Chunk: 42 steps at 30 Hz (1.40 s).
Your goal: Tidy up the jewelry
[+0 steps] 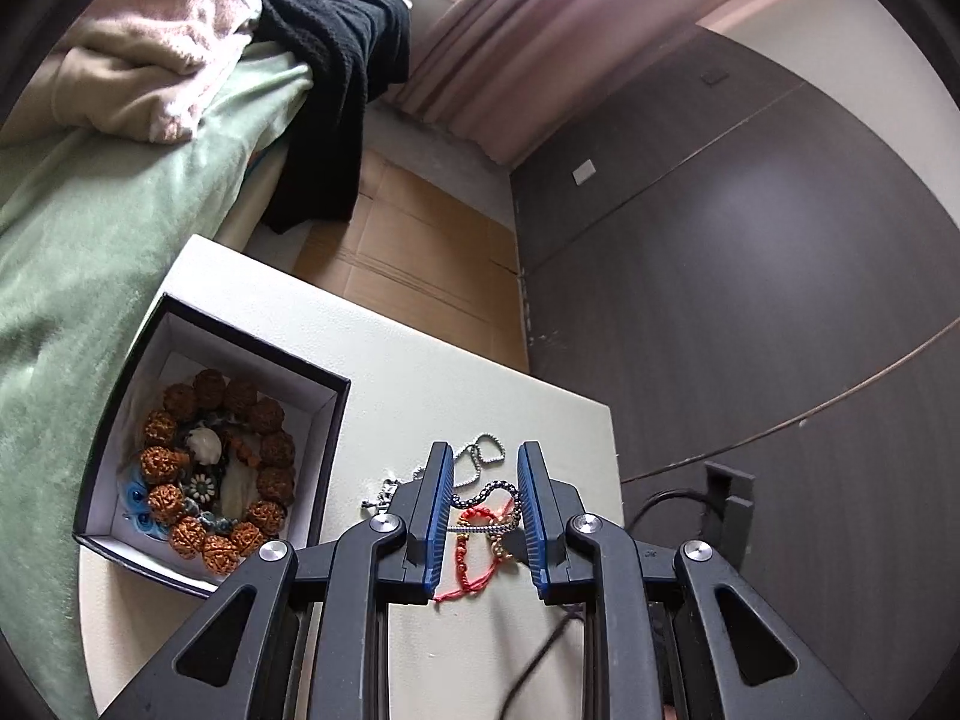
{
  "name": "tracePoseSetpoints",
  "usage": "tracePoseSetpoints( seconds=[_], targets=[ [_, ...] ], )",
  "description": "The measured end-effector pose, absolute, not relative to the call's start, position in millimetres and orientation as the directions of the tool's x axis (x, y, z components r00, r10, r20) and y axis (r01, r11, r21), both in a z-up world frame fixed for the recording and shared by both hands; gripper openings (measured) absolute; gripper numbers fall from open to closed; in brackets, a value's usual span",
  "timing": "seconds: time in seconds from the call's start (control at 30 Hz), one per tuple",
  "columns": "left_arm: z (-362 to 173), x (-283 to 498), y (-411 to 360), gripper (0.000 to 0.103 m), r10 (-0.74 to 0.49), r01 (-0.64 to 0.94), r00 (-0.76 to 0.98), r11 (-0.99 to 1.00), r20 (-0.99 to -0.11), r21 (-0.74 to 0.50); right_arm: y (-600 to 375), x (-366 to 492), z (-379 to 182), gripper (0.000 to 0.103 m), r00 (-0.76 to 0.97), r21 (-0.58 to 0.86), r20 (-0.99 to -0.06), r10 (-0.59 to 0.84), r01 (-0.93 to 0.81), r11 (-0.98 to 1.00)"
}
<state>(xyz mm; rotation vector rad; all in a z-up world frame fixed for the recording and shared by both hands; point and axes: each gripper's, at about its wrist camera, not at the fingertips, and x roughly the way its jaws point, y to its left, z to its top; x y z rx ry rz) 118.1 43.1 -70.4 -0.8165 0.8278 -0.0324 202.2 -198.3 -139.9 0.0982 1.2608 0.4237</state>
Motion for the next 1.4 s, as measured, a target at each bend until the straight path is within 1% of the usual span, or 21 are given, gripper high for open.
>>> tracePoseSetpoints(
  seconds=[0.2,0.23,0.27,0.3,0.33,0.43,0.6,0.7,0.77,0.97,1.17,1.4],
  targets=[
    [-76,115,60,0.023,-0.383,-0.285,0.702,0.622,-0.6,-0.73,-181,198,-142,0.051,0.277,0.148,-0.931,0.24,-0.315,0.938],
    [-77,114,62,0.023,-0.389,-0.288,0.704,0.609,-0.594,-0.739,-178,197,-143,0.047,0.283,0.12,-0.934,0.217,-0.323,0.939],
    [-78,113,63,0.023,-0.39,-0.29,0.706,0.602,-0.591,-0.744,-175,196,-144,0.045,0.29,0.095,-0.936,0.198,-0.334,0.938],
    [-78,113,64,0.023,-0.39,-0.295,0.707,0.596,-0.59,-0.747,-171,195,-144,0.037,0.305,0.065,-0.935,0.179,-0.351,0.934],
    [-78,112,65,0.023,-0.387,-0.297,0.708,0.596,-0.591,-0.746,-168,194,-143,0.032,0.316,0.033,-0.936,0.159,-0.368,0.929],
    [-76,109,65,0.023,-0.385,-0.298,0.712,0.592,-0.587,-0.749,-168,192,-142,0.032,0.322,0.01,-0.936,0.146,-0.389,0.921],
    [-63,102,64,0.023,-0.38,-0.268,0.736,0.596,-0.559,-0.757,-183,193,-127,0.032,0.311,0.11,-0.922,0.232,-0.365,0.925],
    [-49,101,61,0.023,-0.369,-0.245,0.746,0.623,-0.555,-0.743,-200,195,-110,0.032,0.308,0.228,-0.89,0.336,-0.338,0.913],
    [-41,102,58,0.023,-0.358,-0.235,0.752,0.638,-0.553,-0.733,-207,195,-104,0.032,0.305,0.283,-0.871,0.385,-0.329,0.901],
    [-14,98,56,0.023,-0.305,-0.221,0.772,0.693,-0.557,-0.687,-216,191,-90,0.032,0.297,0.4,-0.817,0.495,-0.327,0.856],
    [25,91,57,0.023,-0.249,-0.206,0.799,0.741,-0.547,-0.639,-210,188,-84,0.032,0.293,0.445,-0.79,0.538,-0.33,0.833],
    [67,86,57,0.023,-0.21,-0.183,0.822,0.782,-0.529,-0.595,-205,188,-81,0.032,0.287,0.462,-0.782,0.553,-0.33,0.823]
  ],
)
